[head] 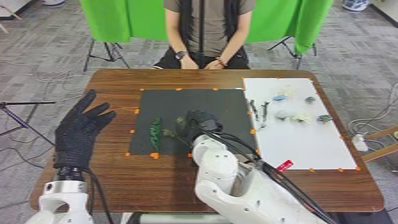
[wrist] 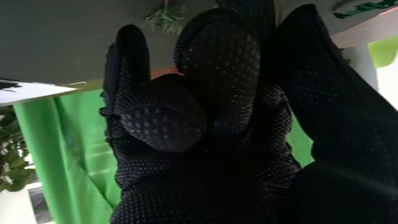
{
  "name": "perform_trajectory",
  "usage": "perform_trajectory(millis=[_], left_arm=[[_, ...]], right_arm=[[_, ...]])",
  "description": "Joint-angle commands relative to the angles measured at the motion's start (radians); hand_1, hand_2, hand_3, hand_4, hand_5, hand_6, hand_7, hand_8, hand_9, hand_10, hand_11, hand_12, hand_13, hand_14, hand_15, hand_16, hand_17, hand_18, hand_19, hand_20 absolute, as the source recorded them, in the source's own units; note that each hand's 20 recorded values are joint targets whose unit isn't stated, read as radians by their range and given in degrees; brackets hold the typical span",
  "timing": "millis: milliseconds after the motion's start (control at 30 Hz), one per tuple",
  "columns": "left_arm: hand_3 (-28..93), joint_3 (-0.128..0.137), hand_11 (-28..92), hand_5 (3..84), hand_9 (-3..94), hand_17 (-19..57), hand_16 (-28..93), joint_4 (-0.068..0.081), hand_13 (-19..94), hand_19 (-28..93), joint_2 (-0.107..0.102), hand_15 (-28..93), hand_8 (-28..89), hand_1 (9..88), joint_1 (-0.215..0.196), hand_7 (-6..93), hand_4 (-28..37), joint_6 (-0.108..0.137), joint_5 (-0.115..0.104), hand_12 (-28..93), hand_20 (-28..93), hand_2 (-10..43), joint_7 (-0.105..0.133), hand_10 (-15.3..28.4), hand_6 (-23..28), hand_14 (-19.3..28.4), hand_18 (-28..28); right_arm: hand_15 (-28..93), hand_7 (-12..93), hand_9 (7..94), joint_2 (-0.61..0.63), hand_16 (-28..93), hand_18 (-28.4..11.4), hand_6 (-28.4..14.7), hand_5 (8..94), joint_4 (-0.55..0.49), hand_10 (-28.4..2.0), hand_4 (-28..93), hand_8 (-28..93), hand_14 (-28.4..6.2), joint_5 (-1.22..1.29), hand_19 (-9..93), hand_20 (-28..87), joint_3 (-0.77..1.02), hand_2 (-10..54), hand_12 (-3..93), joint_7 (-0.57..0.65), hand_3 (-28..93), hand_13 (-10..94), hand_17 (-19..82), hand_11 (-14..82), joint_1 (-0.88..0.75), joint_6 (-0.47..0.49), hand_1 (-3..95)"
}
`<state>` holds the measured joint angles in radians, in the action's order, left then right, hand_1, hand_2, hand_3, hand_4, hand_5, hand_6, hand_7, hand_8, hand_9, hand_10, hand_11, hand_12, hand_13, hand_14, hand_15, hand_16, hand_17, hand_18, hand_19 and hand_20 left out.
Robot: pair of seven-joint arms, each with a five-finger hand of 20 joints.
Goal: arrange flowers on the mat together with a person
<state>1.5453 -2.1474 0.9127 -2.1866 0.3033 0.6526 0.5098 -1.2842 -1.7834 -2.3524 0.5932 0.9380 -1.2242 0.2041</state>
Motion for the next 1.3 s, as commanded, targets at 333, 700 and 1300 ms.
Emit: perform_trajectory(millis=[333, 700, 1300], left_arm=[[74, 0.000, 24, 33.9, 36.8, -2.7, -9, -0.002, 31, 70, -0.004, 50, -9, 21.0, -0.005, 11.6, -28.2, 0.011, -0.007, 10, -13, 11.0, -0.004, 19.2, 7.6, 25.8, 27.6], [74, 0.011, 24, 33.9, 36.8, -2.7, -9, 0.000, 31, 70, 0.022, 50, -9, 21.1, -0.011, 11.5, -28.1, -0.004, 0.008, 10, -13, 11.0, -0.025, 19.3, 7.6, 25.8, 27.6], [73, 0.052, 24, 34.0, 36.8, -2.8, -9, 0.017, 31, 70, 0.094, 50, -9, 19.7, -0.043, 11.6, -28.3, -0.053, 0.027, 10, -13, 10.5, -0.036, 19.3, 7.5, 25.8, 27.4]], right_arm=[[71, 18, 93.7, -0.008, 23, -25.5, 0.4, 93.7, -0.040, -11.8, -22, -14, -10.9, 0.020, 93, 4, -0.018, -1.4, 14.8, 0.046, 66, 88, 35, 49.6, -0.006, 0.045, 42.1], [71, 15, 93.7, 0.028, 22, -24.7, -1.1, 91.1, -0.083, -11.7, -21, -13, -11.1, 0.007, 92, -2, -0.023, -1.7, 15.5, 0.068, 63, 86, 35, 47.1, 0.021, -0.027, 37.9], [61, 16, 77.3, 0.203, 13, -21.8, -4.0, 69.7, -0.313, -17.0, -22, -13, -16.1, 0.911, 71, 8, 0.600, 7.6, 16.8, -0.409, 65, 64, 17, 26.0, -0.334, -0.483, 27.8]])
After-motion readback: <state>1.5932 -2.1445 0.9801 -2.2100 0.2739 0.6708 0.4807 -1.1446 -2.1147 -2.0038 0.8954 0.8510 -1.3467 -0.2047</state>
